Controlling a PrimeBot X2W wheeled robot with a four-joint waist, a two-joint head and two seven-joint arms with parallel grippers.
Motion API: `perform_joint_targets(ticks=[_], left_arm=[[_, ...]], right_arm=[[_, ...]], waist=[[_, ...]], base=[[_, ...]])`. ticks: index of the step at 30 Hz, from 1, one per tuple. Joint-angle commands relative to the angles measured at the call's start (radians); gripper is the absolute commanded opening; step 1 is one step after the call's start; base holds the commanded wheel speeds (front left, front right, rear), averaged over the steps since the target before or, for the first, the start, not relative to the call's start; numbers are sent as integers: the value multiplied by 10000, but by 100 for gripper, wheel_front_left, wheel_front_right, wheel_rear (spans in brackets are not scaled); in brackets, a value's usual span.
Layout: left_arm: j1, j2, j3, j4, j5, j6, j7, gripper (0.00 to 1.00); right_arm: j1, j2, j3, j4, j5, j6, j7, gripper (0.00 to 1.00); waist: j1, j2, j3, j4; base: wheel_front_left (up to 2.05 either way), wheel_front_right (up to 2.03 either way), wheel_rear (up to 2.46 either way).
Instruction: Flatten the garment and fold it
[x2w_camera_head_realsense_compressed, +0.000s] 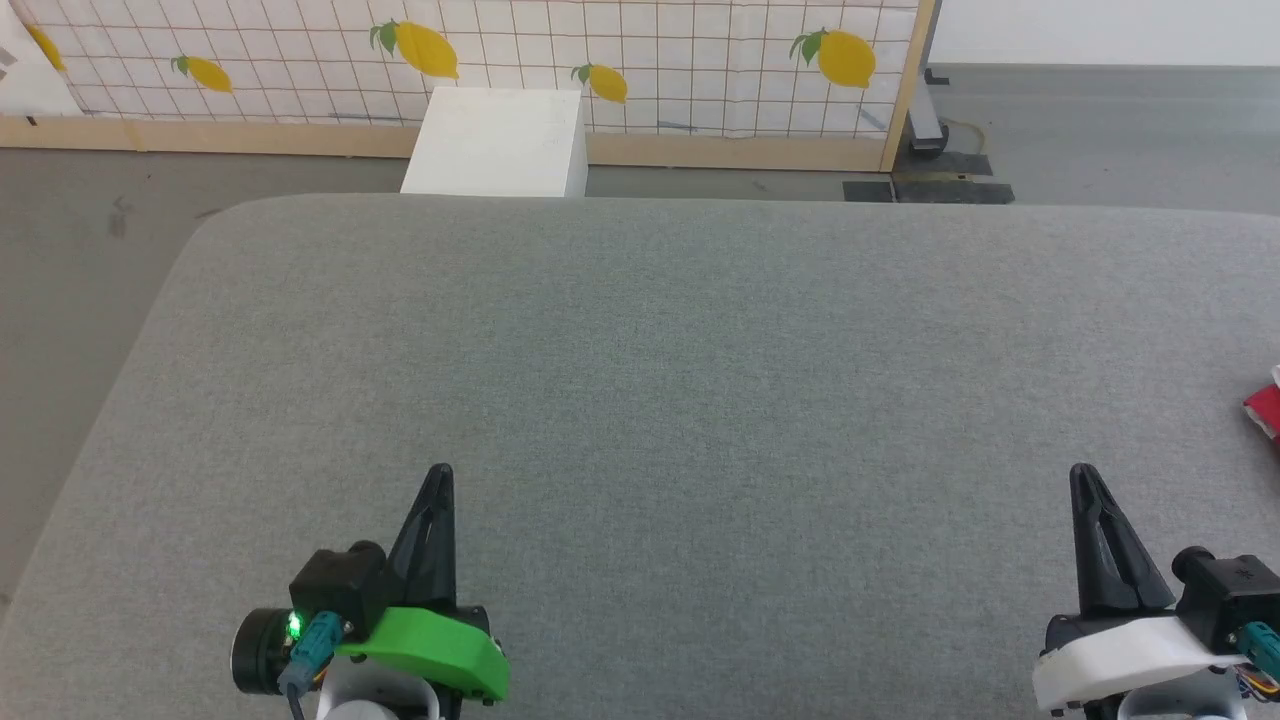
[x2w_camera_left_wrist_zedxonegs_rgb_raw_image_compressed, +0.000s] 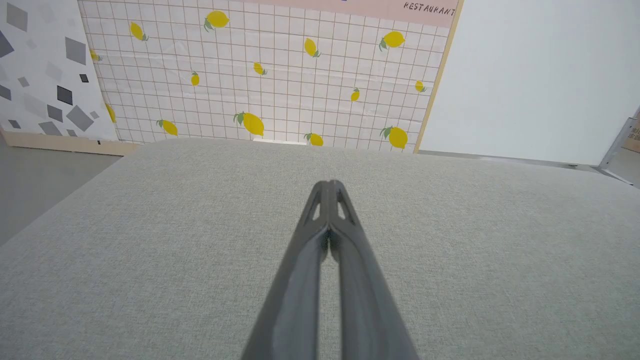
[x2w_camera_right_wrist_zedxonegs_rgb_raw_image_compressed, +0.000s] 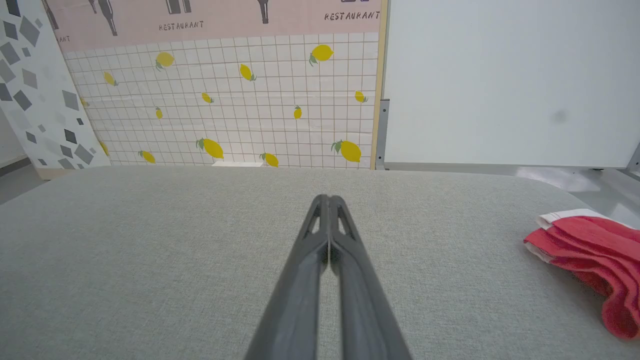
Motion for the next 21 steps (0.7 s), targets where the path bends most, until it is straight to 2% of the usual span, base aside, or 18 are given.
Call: perform_joint_targets(ticks=[1, 21], left_arm=[[0, 0, 4, -2, 3, 0, 4, 0], [44, -6, 199, -249, 298, 53, 412, 0]], right_arm=[[-1, 0, 4, -1, -1, 0, 3, 0], [-100, 4, 199, -103, -116, -3, 318, 0]], waist=[[1, 0, 0, 0], [1, 0, -11, 2]], base=[[0, 0, 0], [0, 0, 0]])
